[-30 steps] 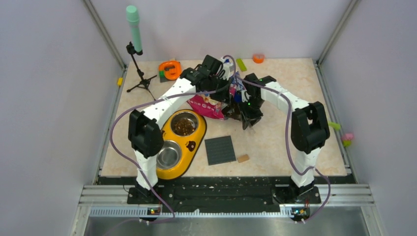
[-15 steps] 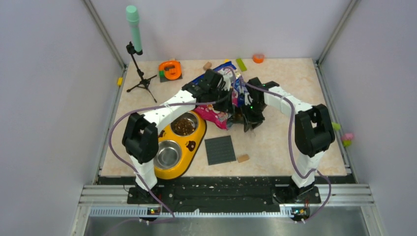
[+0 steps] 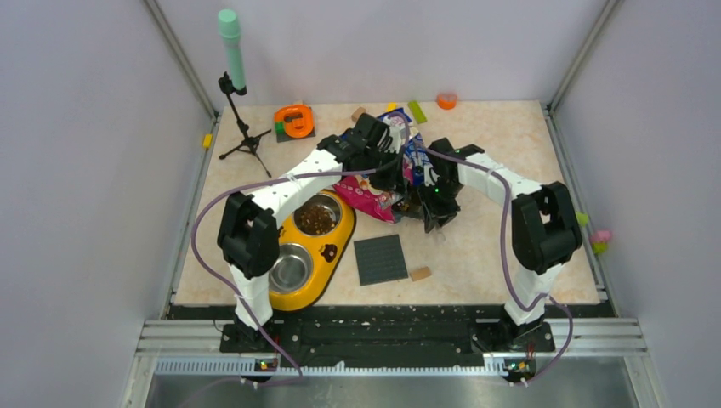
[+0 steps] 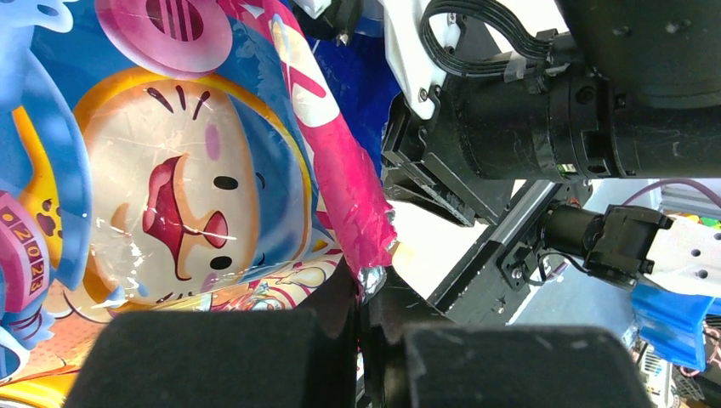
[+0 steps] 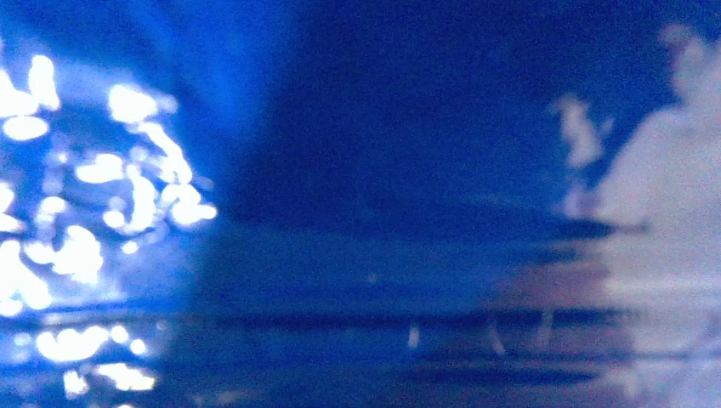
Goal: Serve the pet food
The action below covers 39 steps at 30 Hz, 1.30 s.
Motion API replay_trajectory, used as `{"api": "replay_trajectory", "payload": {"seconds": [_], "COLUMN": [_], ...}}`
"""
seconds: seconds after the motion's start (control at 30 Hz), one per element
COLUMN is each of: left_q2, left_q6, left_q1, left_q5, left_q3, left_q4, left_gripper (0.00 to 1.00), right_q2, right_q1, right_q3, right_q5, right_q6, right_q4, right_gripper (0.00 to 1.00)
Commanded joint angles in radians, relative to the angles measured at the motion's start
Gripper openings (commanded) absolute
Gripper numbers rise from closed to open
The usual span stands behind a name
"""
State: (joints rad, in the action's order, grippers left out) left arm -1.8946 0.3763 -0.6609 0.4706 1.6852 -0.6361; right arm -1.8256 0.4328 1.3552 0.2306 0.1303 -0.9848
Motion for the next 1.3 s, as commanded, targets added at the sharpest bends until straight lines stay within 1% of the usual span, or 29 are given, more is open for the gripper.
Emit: {"api": "replay_trajectory", "payload": {"seconds": [0.0, 0.17, 0.27, 0.3, 0.37, 0.43, 0.5, 0.53, 0.57, 0.63, 0.77, 1.03, 1.13, 1.17, 1.2, 1.27], "left_q2": [0.004, -0.034, -0.058, -0.065, -0.077, -0.081, -0.081, -0.082, -0.082, -0.084, -0.089, -0.099, -0.106, -0.108, -0.109, -0.109], "left_q6": [0.052, 0.073, 0.075, 0.075, 0.075, 0.075, 0.075, 0.074, 0.072, 0.070, 0.072, 0.059, 0.056, 0.054, 0.050, 0.044], "left_q1": [-0.005, 0.020, 0.034, 0.040, 0.052, 0.063, 0.070, 0.073, 0.076, 0.078, 0.080, 0.080, 0.080, 0.080, 0.081, 0.081], "left_q5": [0.036, 0.042, 0.050, 0.055, 0.071, 0.080, 0.085, 0.089, 0.092, 0.095, 0.108, 0.119, 0.126, 0.126, 0.124, 0.124], "left_q3": [0.072, 0.129, 0.148, 0.152, 0.158, 0.158, 0.159, 0.158, 0.160, 0.163, 0.169, 0.192, 0.207, 0.211, 0.213, 0.216], "left_q4": [0.045, 0.047, 0.047, 0.045, 0.044, 0.044, 0.044, 0.043, 0.042, 0.041, 0.039, 0.013, 0.005, 0.002, 0.001, 0.001], "left_gripper": [0.00, 0.00, 0.00, 0.00, 0.00, 0.00, 0.00, 0.00, 0.00, 0.00, 0.00, 0.00, 0.00, 0.00, 0.00, 0.00], "right_q2": [0.062, 0.108, 0.122, 0.126, 0.135, 0.150, 0.169, 0.183, 0.200, 0.242, 0.350, 0.579, 0.714, 0.756, 0.794, 0.849], "right_q1": [-0.002, -0.002, -0.002, 0.000, -0.002, -0.002, -0.002, -0.002, -0.001, -0.002, -0.001, -0.001, 0.000, 0.001, 0.004, 0.034], "right_q3": [-0.030, -0.106, -0.151, -0.166, -0.193, -0.216, -0.242, -0.261, -0.275, -0.314, -0.416, -0.603, -0.717, -0.783, -0.815, -0.906], "right_q5": [-0.062, -0.119, -0.100, -0.090, -0.082, -0.076, -0.067, -0.070, -0.071, -0.084, -0.094, -0.075, -0.066, -0.069, -0.073, -0.148], "right_q6": [-0.057, -0.093, -0.086, -0.078, -0.061, -0.046, -0.041, -0.040, -0.040, -0.032, -0.012, -0.013, -0.013, -0.001, 0.013, 0.039], "right_q4": [0.122, 0.237, 0.320, 0.350, 0.403, 0.441, 0.465, 0.476, 0.487, 0.514, 0.600, 0.759, 0.885, 0.937, 1.008, 1.118], "right_gripper": [0.00, 0.00, 0.00, 0.02, 0.14, 0.23, 0.30, 0.36, 0.38, 0.51, 0.62, 0.63, 0.64, 0.64, 0.64, 0.66]}}
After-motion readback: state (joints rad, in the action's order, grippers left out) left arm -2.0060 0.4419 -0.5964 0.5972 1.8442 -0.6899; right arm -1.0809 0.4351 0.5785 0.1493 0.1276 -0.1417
